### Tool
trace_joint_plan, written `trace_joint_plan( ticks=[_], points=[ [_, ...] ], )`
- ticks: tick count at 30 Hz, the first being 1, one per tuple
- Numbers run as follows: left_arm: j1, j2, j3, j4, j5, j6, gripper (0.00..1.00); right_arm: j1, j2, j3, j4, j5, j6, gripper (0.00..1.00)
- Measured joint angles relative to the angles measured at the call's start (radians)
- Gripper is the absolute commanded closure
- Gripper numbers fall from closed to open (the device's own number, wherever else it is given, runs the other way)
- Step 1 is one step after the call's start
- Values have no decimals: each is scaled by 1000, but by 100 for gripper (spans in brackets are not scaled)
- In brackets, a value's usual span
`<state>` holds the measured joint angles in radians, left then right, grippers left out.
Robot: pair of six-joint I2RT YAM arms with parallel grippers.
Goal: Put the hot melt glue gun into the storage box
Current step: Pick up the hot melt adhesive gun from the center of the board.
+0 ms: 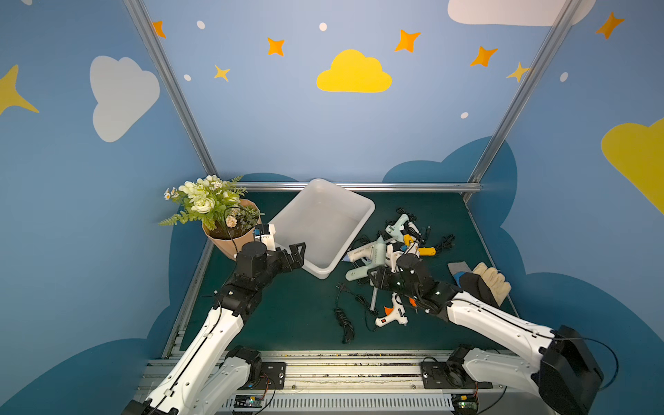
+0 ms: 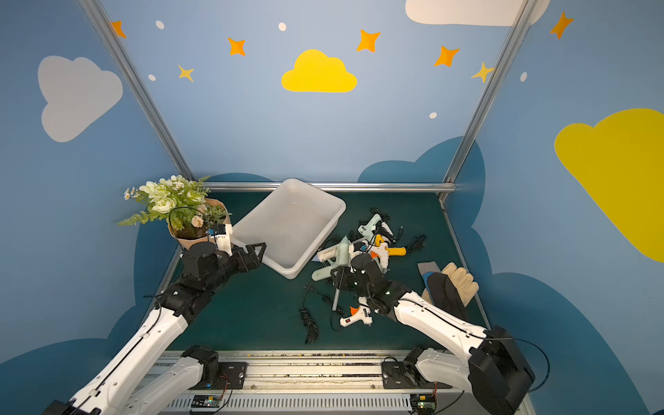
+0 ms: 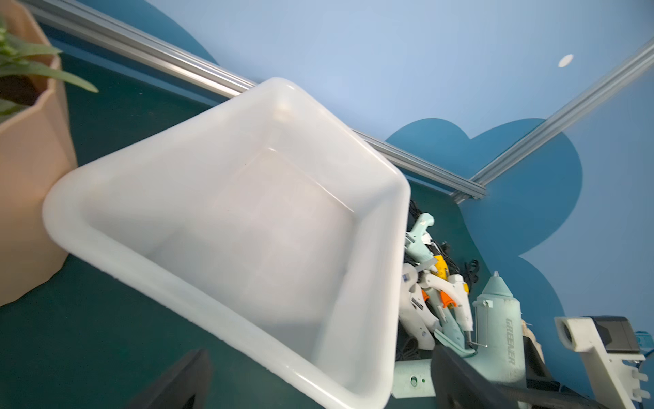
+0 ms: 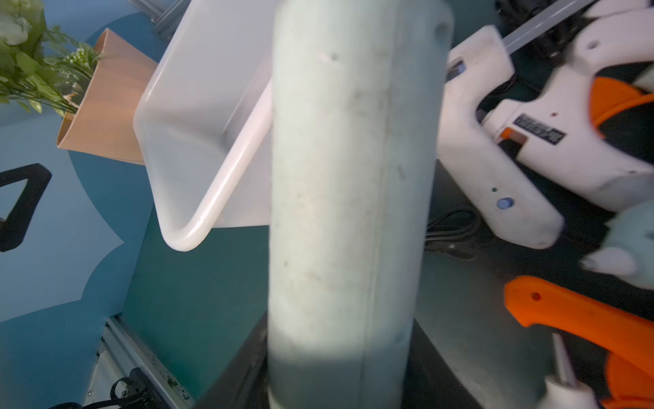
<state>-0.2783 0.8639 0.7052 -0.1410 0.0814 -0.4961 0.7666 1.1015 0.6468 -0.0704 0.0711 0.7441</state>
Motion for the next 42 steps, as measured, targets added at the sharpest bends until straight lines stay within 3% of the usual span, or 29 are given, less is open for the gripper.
trace_joint_plan(
  ticks=[6,11,20,23,31,34,42],
  points=[
    [-22,20,55,21,127,51,0,-11,-193,-1,-99,107,-42,100],
    [-73,98,139,22,230,137,0,-48,-306,32,-160,115,-96,100],
    [-214,256,315,-14,491,412,3,-178,-290,274,-254,-91,-188,100],
    [-260,294,374,-32,542,520,8,-212,-254,337,-265,-177,-203,100],
    [-324,398,479,-19,587,719,19,-247,-197,386,-267,-332,-189,100],
    [-340,451,525,-21,576,768,26,-250,-192,386,-267,-371,-172,100],
    [-407,571,656,-87,520,880,31,-253,-192,386,-262,-428,-138,100]
  ],
)
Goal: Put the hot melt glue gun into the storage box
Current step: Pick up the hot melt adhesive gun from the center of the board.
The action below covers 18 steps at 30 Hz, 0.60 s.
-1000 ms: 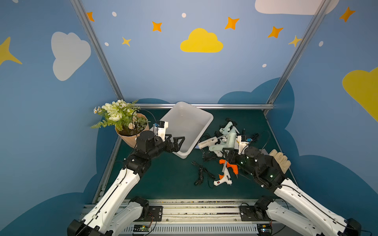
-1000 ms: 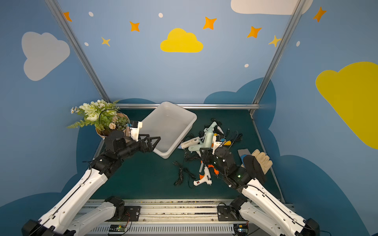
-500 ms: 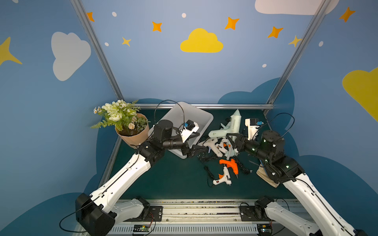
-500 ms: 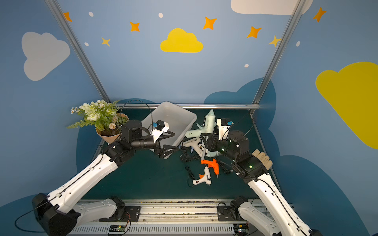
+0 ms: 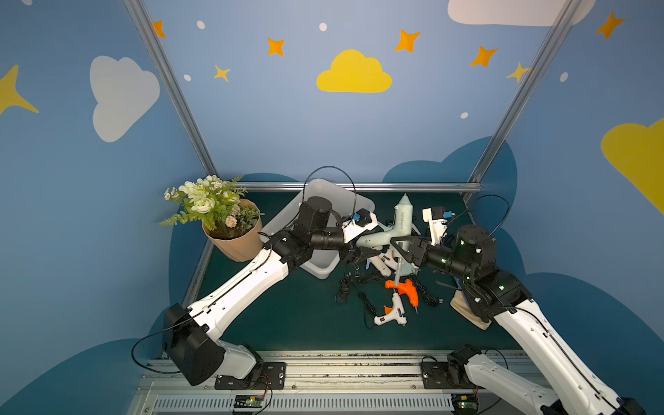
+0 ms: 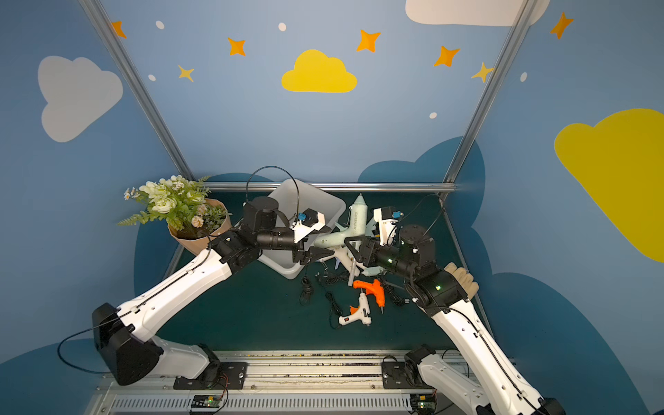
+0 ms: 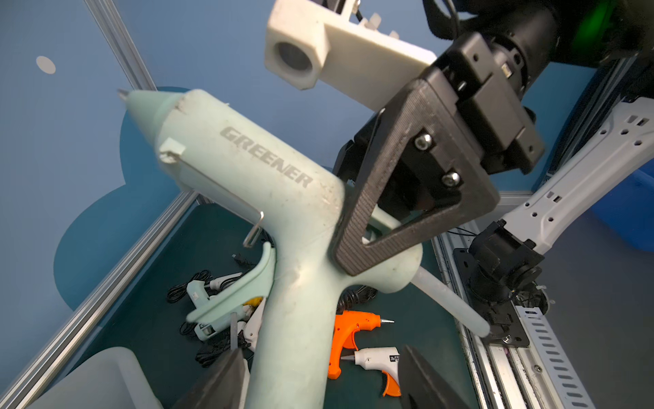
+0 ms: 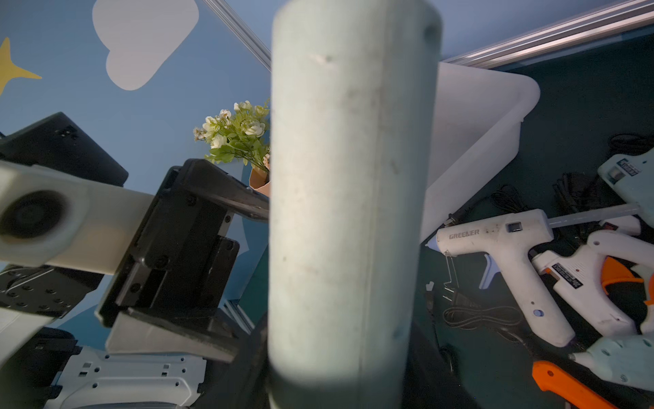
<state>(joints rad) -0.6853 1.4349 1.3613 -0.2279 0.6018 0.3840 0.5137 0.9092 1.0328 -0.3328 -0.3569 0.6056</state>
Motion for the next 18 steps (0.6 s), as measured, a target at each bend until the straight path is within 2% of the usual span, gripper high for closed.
trace_joint_plan(
  ticks=[6,12,18],
  points=[
    [-36,39,36,-30,-81,47,41,-2,0,0,-1,-11,8,100],
    [-43,53,35,-36,-159,58,43,-2,-1,0,5,-11,18,100],
    [-54,54,34,-39,-195,72,73,-6,0,0,33,-10,27,100]
  ],
)
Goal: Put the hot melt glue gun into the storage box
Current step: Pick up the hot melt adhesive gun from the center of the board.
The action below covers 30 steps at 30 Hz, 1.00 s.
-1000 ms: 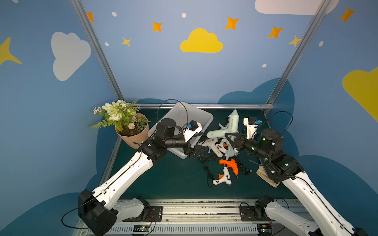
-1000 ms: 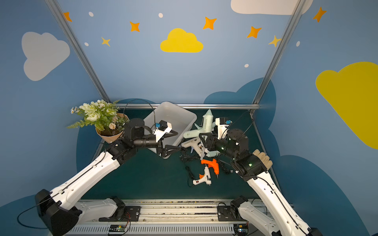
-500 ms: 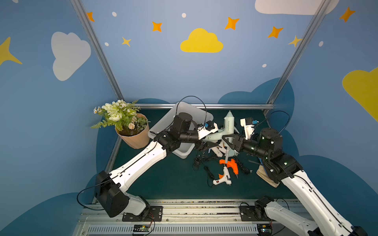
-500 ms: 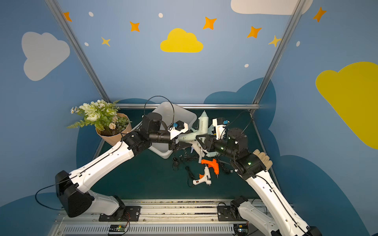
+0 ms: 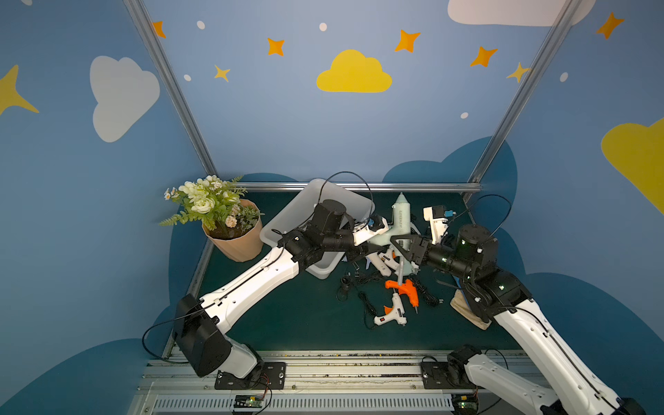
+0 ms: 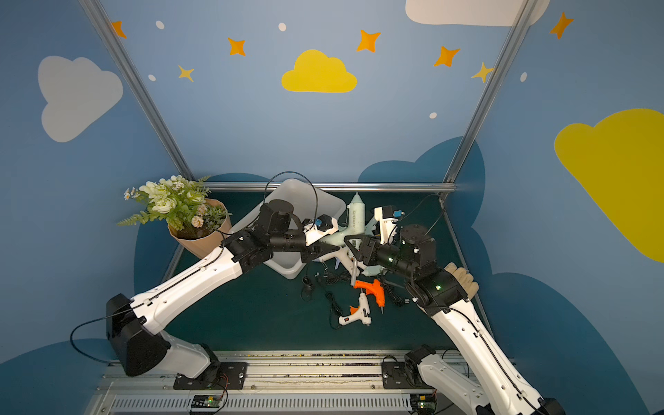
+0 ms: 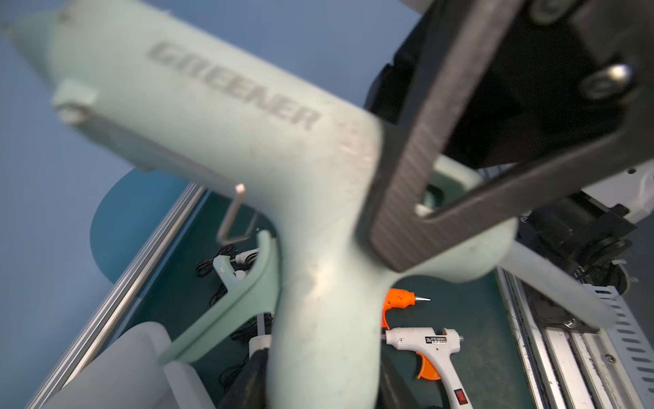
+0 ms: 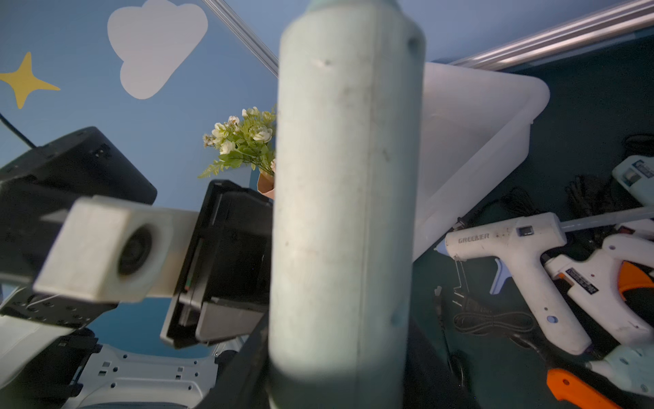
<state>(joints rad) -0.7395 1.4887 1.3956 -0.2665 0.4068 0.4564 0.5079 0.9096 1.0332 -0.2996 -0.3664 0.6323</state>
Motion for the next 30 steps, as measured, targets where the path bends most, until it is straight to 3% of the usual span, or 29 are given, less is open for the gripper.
trace_joint_plan(
  ticks=[5,7,8,9,13,17,23,30],
  points=[
    [-2,-1,0,6,-10,1,95,-2,-1,0,5,1,0,100],
    [-2,-2,0,10,-13,0,97,-2,-1,0,8,3,-1,100],
    [-3,-2,0,12,-15,0,97,-2,-1,1,8,6,-3,95],
    [-3,-3,0,17,-17,-3,97,-2,-1,4,6,8,-5,77],
    [-12,-11,0,50,-35,-20,97,-1,-4,32,-8,39,-32,33],
    [2,-34,-1,77,-164,-75,97,-1,-48,75,-31,105,-77,9],
    [89,-51,35,73,-262,-185,97,-2,-160,99,-58,246,-126,2],
    [229,-30,246,6,-312,-301,97,-2,-225,42,-124,402,-127,2]
  ],
)
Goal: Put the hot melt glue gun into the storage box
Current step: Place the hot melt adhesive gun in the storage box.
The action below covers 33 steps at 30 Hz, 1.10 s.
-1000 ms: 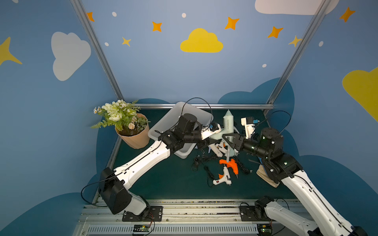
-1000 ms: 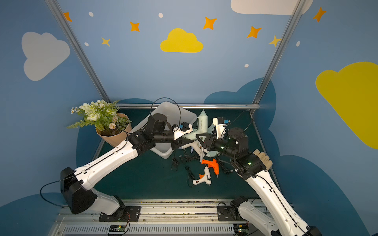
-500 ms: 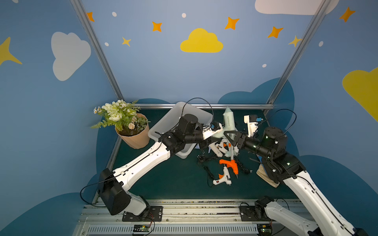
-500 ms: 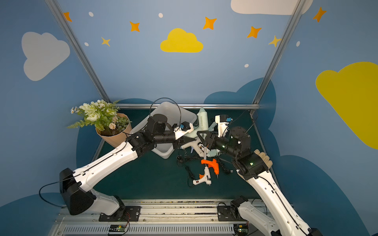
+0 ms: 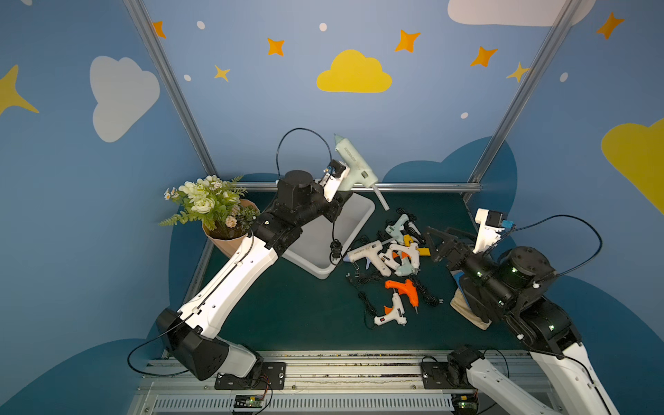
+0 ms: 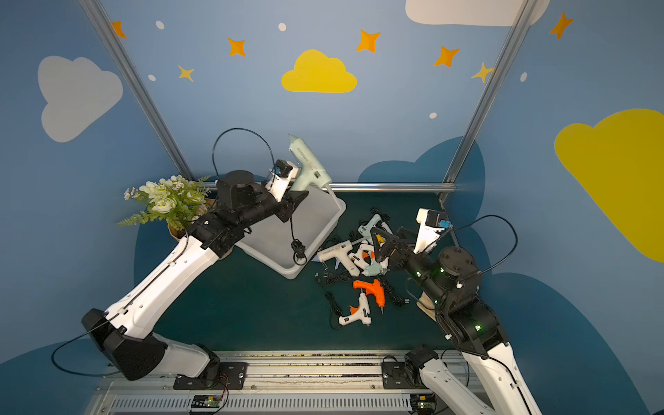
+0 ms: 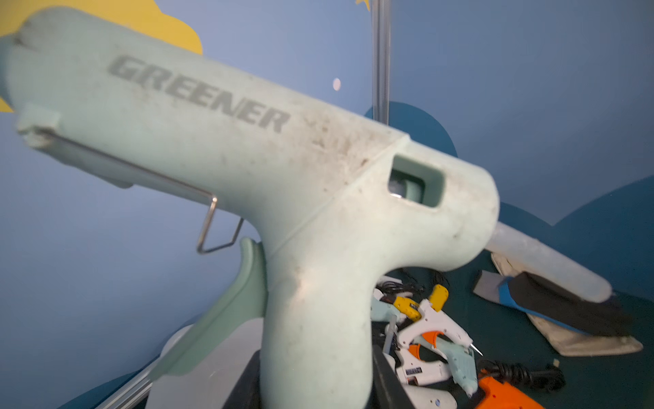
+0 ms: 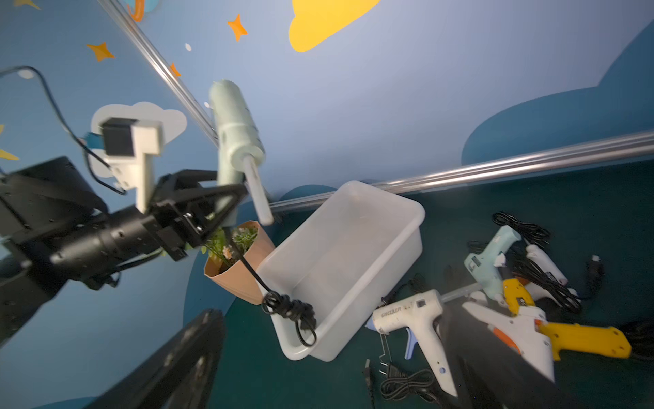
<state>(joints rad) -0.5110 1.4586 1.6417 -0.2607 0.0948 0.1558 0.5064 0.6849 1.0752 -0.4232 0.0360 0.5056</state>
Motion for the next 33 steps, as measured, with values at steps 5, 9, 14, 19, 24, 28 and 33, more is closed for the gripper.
trace_joint_plan(
  ticks=[5,9,14,19,24,28,33],
  points=[
    [111,84,190,-53,2,-60,97,-1,6,-78,-65,72,26,2],
    [172,185,315,-124,3,-79,97,-1,47,-117,-119,111,55,2],
    [210,279,351,-215,2,-82,97,-2,121,-133,-171,143,86,2],
    [224,330,316,-277,-2,-85,97,-5,163,-165,-196,147,111,2],
    [225,397,316,-289,-2,-100,97,-12,204,-191,-229,146,131,2],
    [223,494,355,-303,-4,-120,97,-17,242,-197,-263,144,143,2],
    [210,626,437,-358,-28,-127,97,-23,262,-236,-280,140,153,2]
  ],
)
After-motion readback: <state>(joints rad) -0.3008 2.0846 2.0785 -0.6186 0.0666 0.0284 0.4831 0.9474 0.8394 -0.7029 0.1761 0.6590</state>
